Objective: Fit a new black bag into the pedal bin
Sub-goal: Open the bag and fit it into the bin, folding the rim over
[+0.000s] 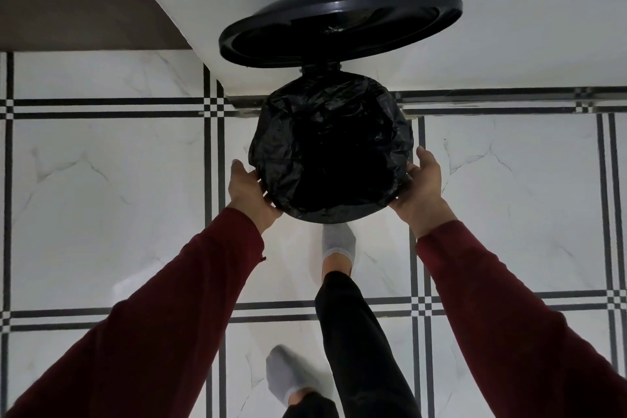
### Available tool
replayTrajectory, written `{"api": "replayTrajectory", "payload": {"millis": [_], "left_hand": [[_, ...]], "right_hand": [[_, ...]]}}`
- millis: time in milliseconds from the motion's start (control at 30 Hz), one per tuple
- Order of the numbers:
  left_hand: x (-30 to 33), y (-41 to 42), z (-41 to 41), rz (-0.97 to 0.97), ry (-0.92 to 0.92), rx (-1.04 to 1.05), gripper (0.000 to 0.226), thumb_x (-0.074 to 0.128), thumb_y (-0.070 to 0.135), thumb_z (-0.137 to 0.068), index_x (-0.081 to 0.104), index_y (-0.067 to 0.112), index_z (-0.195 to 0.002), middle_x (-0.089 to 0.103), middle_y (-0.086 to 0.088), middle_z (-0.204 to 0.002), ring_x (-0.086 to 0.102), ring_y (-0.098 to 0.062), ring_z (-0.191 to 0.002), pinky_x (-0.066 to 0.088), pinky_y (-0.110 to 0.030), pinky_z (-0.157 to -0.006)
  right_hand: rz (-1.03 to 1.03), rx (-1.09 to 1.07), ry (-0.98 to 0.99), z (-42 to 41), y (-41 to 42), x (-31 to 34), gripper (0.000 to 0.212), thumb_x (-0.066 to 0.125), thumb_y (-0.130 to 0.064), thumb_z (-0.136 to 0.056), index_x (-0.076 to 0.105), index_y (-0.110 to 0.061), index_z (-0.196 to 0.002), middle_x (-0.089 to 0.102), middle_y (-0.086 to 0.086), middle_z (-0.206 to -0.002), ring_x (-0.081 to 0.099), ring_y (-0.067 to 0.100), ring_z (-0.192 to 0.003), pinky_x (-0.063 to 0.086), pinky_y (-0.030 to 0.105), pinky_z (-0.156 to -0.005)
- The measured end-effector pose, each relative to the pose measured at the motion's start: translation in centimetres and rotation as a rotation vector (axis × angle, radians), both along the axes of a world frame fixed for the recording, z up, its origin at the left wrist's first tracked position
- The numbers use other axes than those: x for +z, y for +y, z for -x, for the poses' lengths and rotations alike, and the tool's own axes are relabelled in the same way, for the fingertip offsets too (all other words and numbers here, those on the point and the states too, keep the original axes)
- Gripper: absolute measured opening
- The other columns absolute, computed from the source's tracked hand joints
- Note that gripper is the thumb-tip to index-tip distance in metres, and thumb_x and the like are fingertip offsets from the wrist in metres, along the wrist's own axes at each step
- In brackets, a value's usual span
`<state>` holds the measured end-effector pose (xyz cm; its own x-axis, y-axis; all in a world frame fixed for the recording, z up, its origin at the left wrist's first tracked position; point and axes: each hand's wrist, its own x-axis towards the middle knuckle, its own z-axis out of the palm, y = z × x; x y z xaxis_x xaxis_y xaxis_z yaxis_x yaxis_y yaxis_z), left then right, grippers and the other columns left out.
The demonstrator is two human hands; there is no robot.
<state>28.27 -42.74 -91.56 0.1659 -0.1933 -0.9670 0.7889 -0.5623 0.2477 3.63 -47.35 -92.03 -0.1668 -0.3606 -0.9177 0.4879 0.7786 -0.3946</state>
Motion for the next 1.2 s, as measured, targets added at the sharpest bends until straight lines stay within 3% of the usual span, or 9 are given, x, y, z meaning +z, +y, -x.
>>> {"api": "replayTrajectory", "payload": {"millis": [133, 300, 367, 467, 567, 800, 900, 967, 1200], "left_hand": [[0.2, -0.3, 0.0, -0.012, -0.023, -0.082, 0.034, 0.054, 0.042, -0.100, 0.069, 0.022, -0.122, 0.070, -0.001, -0.115, 0.066, -0.024, -0.106, 0.057, -0.040, -0.073], [-0.7, 0.1, -0.6, -0.036, -0.071, -0.140, 0.018, 0.060, 0.027, -0.099, 0.071, 0.020, -0.111, 0.072, -0.003, -0.109, 0.067, -0.024, -0.104, 0.059, -0.040, -0.080], [-0.8, 0.0, -0.6, -0.054, -0.113, -0.186, 0.025, 0.059, 0.031, -0.099, 0.069, 0.021, -0.119, 0.069, -0.001, -0.117, 0.065, -0.023, -0.108, 0.057, -0.043, -0.087], [-0.6, -1.0, -0.7, -0.169, -0.356, -0.264, 0.049, 0.049, 0.041, -0.096, 0.056, 0.015, -0.137, 0.059, -0.009, -0.139, 0.056, -0.034, -0.126, 0.045, -0.052, -0.109], [0.0, -2.7, -0.7, -0.258, -0.633, -0.374, 0.059, 0.043, 0.047, -0.096, 0.045, 0.011, -0.143, 0.044, -0.019, -0.147, 0.047, -0.040, -0.132, 0.040, -0.052, -0.111], [-1.3, -6.1, -1.9, -0.041, -0.520, -0.468, 0.072, 0.034, 0.059, -0.086, 0.064, 0.004, -0.122, 0.071, -0.013, -0.119, 0.065, -0.033, -0.111, 0.049, -0.046, -0.103], [-1.3, -6.4, -2.0, 0.016, -0.417, -0.374, 0.045, 0.040, 0.044, -0.101, 0.066, 0.008, -0.102, 0.066, -0.003, -0.087, 0.064, -0.023, -0.087, 0.051, -0.032, -0.080], [-2.5, -6.4, -2.3, 0.050, -0.365, -0.325, 0.051, 0.044, 0.049, -0.096, 0.071, 0.007, -0.106, 0.075, -0.012, -0.103, 0.071, -0.030, -0.099, 0.058, -0.037, -0.088], [-9.1, -6.0, -4.3, 0.118, -0.223, -0.292, 0.085, 0.062, 0.064, -0.060, 0.070, 0.009, -0.125, 0.069, -0.018, -0.130, 0.068, -0.039, -0.118, 0.052, -0.058, -0.101]], "right_hand": [[0.013, -0.009, -0.059, -0.1, -0.7, 0.3, 0.045, 0.043, -0.049, -0.101, 0.066, -0.015, -0.081, 0.073, 0.005, -0.084, 0.072, 0.025, -0.085, 0.057, 0.042, -0.094], [-0.032, 0.039, 0.059, 0.1, -0.7, 0.3, 0.038, 0.043, -0.043, -0.102, 0.065, -0.017, -0.083, 0.069, -0.002, -0.075, 0.070, 0.017, -0.081, 0.060, 0.035, -0.082], [-0.083, 0.137, 0.181, 0.7, -0.8, 0.1, 0.032, 0.047, -0.041, -0.098, 0.068, -0.018, -0.090, 0.071, -0.002, -0.093, 0.067, 0.019, -0.094, 0.055, 0.038, -0.088], [0.034, 0.415, 0.651, 1.1, -1.4, 0.6, 0.028, 0.046, -0.033, -0.092, 0.066, -0.016, -0.083, 0.065, -0.002, -0.083, 0.056, 0.019, -0.076, 0.042, 0.028, -0.063], [0.330, 0.501, 0.934, 0.6, -2.7, 1.1, 0.023, 0.047, -0.027, -0.094, 0.068, -0.017, -0.092, 0.067, -0.003, -0.087, 0.058, 0.016, -0.087, 0.043, 0.027, -0.079], [0.154, 0.802, 0.774, -0.8, -8.2, 0.7, 0.044, 0.046, -0.047, -0.094, 0.073, -0.013, -0.099, 0.066, 0.002, -0.097, 0.055, 0.024, -0.096, 0.043, 0.034, -0.093], [0.075, 0.601, 0.480, -0.6, -9.6, -0.1, 0.033, 0.056, -0.047, -0.086, 0.071, -0.019, -0.086, 0.069, -0.003, -0.079, 0.068, 0.019, -0.077, 0.053, 0.028, -0.069], [0.108, 0.524, 0.343, -0.6, -9.9, -0.4, 0.023, 0.059, -0.039, -0.087, 0.070, -0.019, -0.085, 0.066, -0.005, -0.066, 0.066, 0.012, -0.057, 0.048, 0.020, -0.054], [0.109, 0.440, 0.280, -0.9, -10.2, -1.8, 0.026, 0.064, -0.036, -0.076, 0.076, -0.016, -0.088, 0.077, 0.005, -0.085, 0.077, 0.028, -0.085, 0.061, 0.040, -0.082]]}}
